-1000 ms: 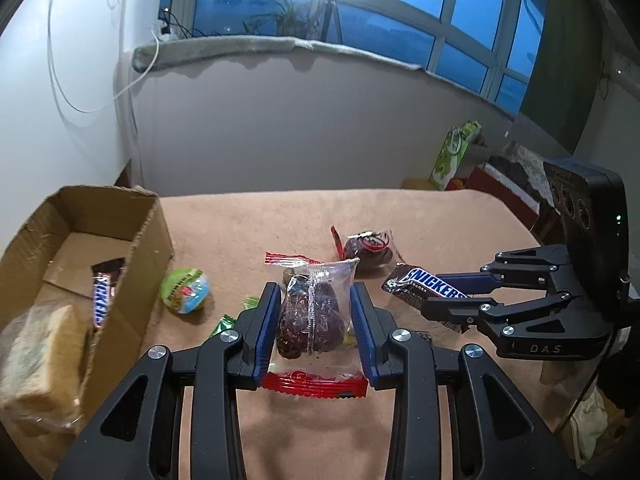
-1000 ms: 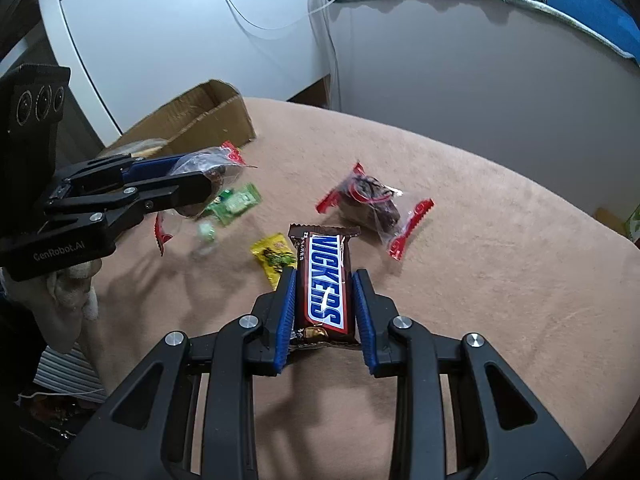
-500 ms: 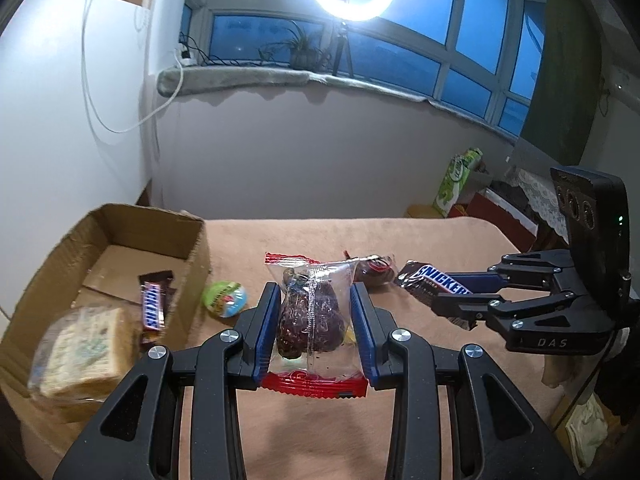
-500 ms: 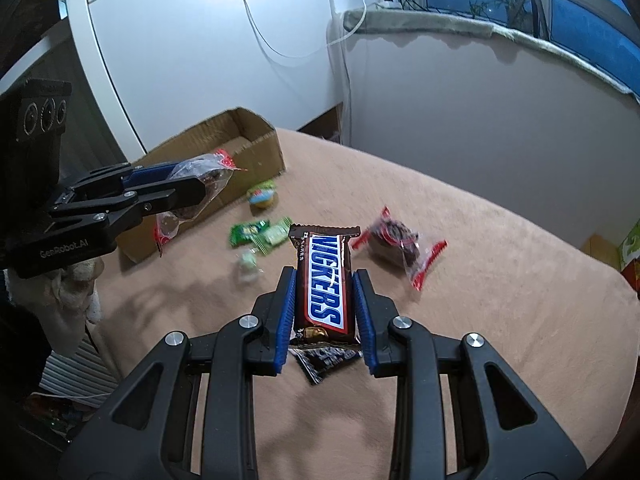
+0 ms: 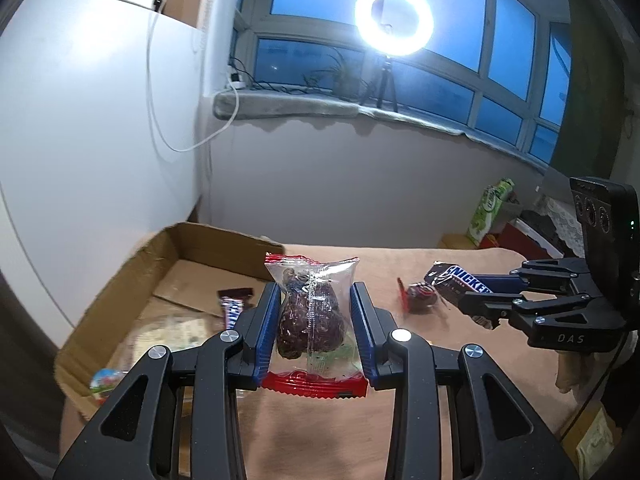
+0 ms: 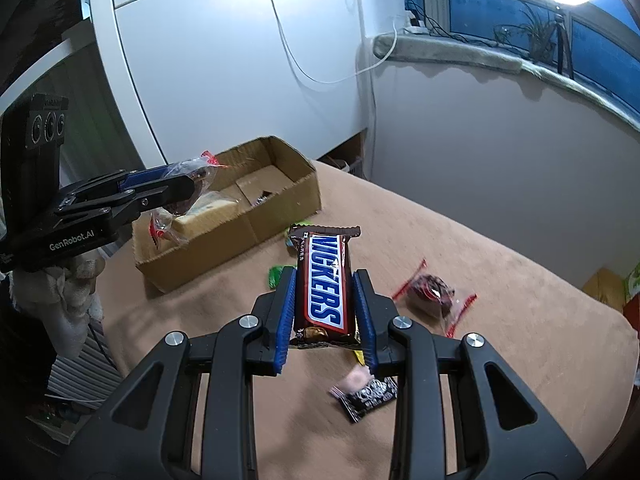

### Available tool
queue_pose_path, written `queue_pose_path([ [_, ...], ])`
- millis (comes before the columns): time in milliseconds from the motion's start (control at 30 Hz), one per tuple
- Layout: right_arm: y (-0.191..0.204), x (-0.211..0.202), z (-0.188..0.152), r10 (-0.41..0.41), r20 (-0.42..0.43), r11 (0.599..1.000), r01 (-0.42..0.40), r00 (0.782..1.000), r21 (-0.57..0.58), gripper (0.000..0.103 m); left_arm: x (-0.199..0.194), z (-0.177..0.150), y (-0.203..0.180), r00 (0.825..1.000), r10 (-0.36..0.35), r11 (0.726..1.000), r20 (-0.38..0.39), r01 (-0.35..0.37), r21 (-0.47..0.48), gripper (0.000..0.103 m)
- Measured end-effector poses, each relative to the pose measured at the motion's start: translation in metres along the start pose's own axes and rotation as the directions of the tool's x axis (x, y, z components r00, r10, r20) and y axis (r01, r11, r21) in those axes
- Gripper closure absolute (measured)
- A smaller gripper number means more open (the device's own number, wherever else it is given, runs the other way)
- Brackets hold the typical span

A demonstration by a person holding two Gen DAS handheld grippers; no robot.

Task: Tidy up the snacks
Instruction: 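Carry the Snickers bar and pastry into the box with both grippers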

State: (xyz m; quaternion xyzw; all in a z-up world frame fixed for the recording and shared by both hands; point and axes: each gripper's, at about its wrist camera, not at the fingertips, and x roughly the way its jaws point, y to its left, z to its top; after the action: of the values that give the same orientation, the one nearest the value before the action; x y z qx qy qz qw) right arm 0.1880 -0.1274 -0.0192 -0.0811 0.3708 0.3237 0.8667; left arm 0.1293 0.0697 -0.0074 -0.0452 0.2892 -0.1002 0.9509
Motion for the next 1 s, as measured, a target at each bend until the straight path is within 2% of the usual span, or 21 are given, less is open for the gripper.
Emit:
queue_pose_path([
  [300, 0.01, 0.004, 0.013, 0.01, 0.015, 1.0, -0.009, 1.0, -0.024, 0.074, -0.012, 0.009, 0.024, 0.998, 0.049, 0.999, 0.03, -0.049, -0.02, 0.069],
  [567, 0.018, 0.014, 0.039, 0.021, 0.037, 0.999, -0.02, 0.999, -0.043, 0.074, -0.005, 0.021, 0.057, 0.992, 0.123, 0.991, 0.026, -0.122, -0.057, 0.069],
  [767, 0.024, 0.042, 0.07, 0.039, 0.048, 0.999, -0.038, 0.998, -0.03, 0.074, 0.011, 0.02, 0.087, 0.984, 0.178, 0.977, -0.008, -0.178, -0.115, 0.069],
  [1000, 0.039, 0.085, 0.097, 0.071, 0.019, 0.997, -0.071, 0.997, -0.031, 0.073, 0.025, 0.019, 0.105, 0.979, 0.202, 0.969, -0.043, -0.206, -0.135, 0.069],
])
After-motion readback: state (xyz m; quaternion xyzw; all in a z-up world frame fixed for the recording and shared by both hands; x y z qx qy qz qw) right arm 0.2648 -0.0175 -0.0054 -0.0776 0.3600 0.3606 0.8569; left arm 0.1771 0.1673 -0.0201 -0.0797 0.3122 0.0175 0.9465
